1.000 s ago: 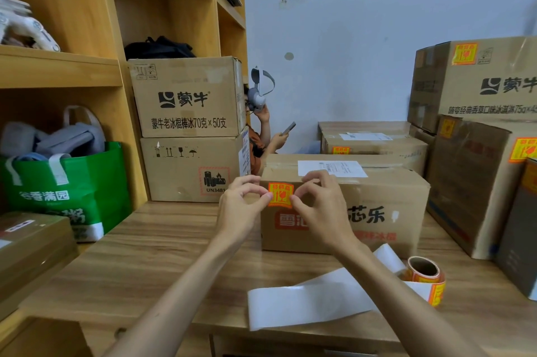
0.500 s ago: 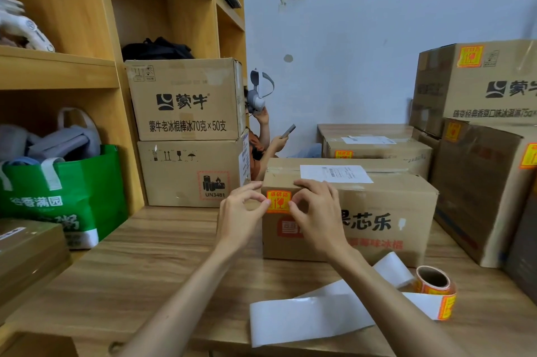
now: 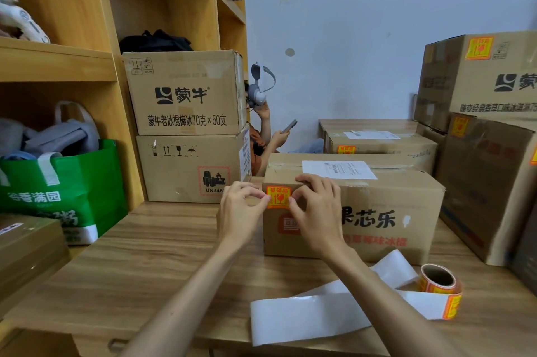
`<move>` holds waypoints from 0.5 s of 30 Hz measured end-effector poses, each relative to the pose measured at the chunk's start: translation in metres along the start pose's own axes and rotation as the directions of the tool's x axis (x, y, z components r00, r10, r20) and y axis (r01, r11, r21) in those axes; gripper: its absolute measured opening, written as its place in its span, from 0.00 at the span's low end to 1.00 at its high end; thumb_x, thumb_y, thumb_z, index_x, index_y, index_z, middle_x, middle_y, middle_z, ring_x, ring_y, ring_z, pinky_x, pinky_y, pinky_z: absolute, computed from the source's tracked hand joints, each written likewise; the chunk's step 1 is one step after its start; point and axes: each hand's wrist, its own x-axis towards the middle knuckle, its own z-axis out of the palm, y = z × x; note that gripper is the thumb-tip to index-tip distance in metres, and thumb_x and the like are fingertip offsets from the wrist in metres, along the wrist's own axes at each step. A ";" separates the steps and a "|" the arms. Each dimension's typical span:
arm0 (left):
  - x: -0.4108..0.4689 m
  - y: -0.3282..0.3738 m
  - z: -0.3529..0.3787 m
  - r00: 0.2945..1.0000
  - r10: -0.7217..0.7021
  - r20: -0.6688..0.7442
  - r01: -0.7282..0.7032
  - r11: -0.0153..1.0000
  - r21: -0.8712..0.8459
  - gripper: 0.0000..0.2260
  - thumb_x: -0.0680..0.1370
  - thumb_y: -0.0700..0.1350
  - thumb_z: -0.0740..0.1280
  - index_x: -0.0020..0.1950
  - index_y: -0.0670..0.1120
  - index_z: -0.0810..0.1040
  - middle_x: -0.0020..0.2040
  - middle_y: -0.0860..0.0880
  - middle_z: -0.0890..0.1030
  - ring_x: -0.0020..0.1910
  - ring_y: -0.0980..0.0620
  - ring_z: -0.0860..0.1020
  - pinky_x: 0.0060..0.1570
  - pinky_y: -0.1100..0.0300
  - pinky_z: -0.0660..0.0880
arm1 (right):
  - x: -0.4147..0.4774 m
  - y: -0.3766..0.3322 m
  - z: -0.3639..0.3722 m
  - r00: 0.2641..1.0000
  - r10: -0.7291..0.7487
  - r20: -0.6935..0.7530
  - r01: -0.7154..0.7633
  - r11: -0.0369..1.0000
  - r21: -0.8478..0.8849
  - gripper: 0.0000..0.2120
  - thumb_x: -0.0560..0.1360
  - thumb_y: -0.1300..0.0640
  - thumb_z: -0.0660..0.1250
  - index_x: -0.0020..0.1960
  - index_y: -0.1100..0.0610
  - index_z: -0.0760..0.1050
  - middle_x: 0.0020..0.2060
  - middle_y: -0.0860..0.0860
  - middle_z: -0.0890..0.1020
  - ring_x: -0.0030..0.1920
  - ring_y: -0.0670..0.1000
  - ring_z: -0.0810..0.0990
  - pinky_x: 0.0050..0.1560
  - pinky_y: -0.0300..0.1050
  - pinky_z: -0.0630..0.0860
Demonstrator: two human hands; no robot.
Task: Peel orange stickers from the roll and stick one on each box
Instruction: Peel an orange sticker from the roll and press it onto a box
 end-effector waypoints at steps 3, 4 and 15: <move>0.001 -0.001 0.002 1.000 0.014 -0.006 -0.014 0.999 0.051 0.05 0.74 0.50 0.77 0.42 0.50 0.85 0.49 0.57 0.79 0.55 0.55 0.74 0.44 0.72 0.63 | 0.000 -0.001 0.003 1.000 -0.003 -0.021 0.002 1.000 -0.021 0.04 0.73 0.56 0.73 0.40 0.53 0.79 0.56 0.49 0.80 0.61 0.49 0.72 0.68 0.50 0.64; 0.002 -0.001 0.002 1.000 0.021 -0.001 -0.021 0.997 0.075 0.06 0.74 0.51 0.76 0.42 0.50 0.85 0.50 0.56 0.79 0.55 0.55 0.74 0.44 0.72 0.63 | 0.000 -0.001 0.004 1.000 -0.006 -0.024 0.005 1.000 -0.030 0.04 0.73 0.56 0.73 0.40 0.54 0.79 0.56 0.49 0.80 0.61 0.49 0.72 0.68 0.51 0.64; 0.011 -0.002 -0.011 0.988 0.091 0.127 -0.107 0.987 0.124 0.20 0.77 0.54 0.73 0.67 0.56 0.73 0.49 0.56 0.79 0.48 0.55 0.77 0.41 0.60 0.70 | 0.003 -0.003 -0.001 0.999 -0.033 -0.031 0.031 0.997 -0.065 0.10 0.73 0.54 0.73 0.45 0.54 0.72 0.49 0.50 0.79 0.51 0.51 0.75 0.59 0.48 0.68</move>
